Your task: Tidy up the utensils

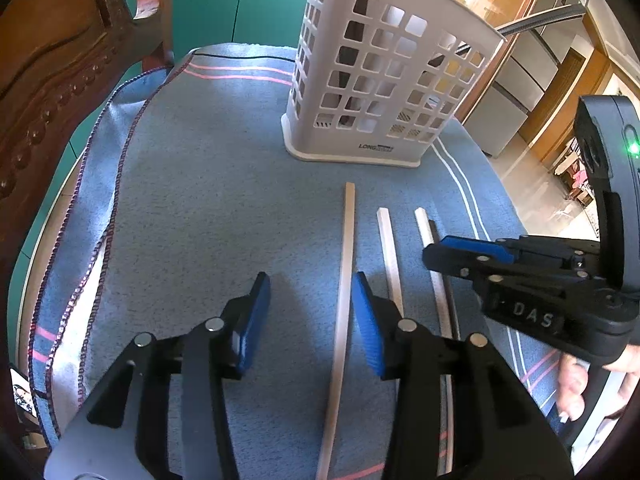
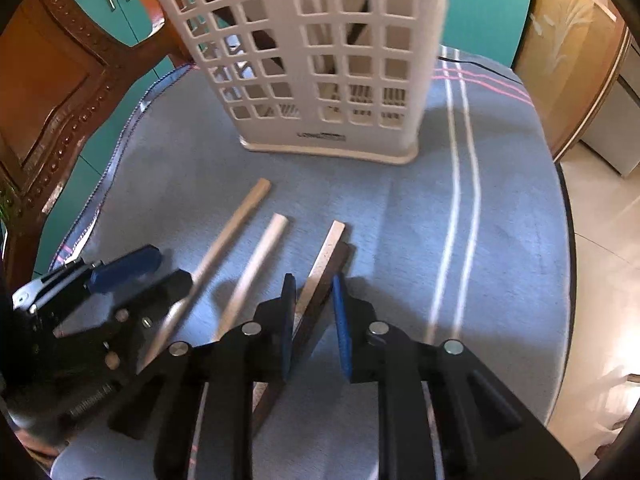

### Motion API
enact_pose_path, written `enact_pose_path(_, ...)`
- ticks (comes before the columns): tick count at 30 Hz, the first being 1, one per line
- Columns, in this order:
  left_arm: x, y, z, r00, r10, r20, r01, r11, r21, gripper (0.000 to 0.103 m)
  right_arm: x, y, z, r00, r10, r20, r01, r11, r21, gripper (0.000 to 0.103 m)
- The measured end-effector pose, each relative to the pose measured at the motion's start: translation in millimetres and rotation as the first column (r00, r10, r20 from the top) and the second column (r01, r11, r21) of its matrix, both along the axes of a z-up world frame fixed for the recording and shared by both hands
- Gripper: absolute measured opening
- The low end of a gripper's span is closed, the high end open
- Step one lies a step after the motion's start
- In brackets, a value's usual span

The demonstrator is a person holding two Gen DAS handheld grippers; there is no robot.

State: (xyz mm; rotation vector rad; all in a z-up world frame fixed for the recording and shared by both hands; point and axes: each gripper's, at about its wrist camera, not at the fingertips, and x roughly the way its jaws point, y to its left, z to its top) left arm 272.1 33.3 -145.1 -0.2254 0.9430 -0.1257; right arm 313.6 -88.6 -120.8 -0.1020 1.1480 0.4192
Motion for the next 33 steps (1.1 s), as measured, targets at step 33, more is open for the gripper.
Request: enact_pose_path(33,-0.3,-5.6,-0.4,0.999,-0.041,-0.005,0.041,0.997,0.067,0.033,-5.2,32.1,-10.5,0.994,0.053,0.094,-0.040,0.990,-0.137,0.017)
